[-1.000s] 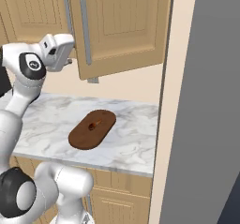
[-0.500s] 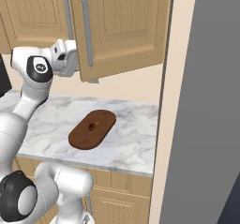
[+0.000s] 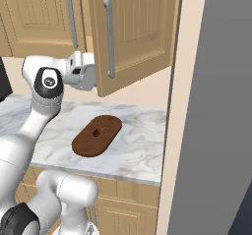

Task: Open the cabinet, retrieve the rolling pin, and place it next to the meat on the cutting board to prepare for tenderizing.

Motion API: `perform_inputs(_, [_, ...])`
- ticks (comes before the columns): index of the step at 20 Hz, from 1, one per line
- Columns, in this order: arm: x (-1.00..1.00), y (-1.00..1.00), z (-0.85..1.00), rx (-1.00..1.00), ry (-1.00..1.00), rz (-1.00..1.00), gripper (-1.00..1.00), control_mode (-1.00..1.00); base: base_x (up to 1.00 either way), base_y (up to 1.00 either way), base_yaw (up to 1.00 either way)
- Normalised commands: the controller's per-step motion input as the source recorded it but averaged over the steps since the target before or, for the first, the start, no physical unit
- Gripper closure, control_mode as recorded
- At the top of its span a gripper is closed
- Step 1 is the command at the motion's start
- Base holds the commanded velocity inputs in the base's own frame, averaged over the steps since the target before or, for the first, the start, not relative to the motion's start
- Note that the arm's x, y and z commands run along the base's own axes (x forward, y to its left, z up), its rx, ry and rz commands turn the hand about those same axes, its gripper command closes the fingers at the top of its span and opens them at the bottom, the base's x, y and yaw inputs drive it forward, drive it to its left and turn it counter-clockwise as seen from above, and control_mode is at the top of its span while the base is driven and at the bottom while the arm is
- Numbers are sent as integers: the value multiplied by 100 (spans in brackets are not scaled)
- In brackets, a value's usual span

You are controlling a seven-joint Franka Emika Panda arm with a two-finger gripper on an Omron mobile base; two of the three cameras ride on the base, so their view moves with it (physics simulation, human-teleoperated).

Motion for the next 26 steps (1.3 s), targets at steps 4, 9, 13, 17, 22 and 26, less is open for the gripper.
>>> perform_inputs(4, [-14, -100, 0, 10, 0, -11, -100, -100, 0, 0, 0])
perform_inputs(9, [0, -100, 0, 10, 0, -6, -100, -100, 0, 0, 0])
perform_inputs(13, [-3, -79, 0, 6, 0, -4, -100, -100, 0, 0, 0])
perform_inputs(17, [-29, -32, -1, 0, -1, 0, -100, -100, 0, 0, 0])
perform_inputs(22, [-24, 25, 0, -4, -7, 1, -100, -100, 0, 0, 0])
perform_inputs(26, [-10, 91, 0, -7, -10, 3, -100, -100, 0, 0, 0])
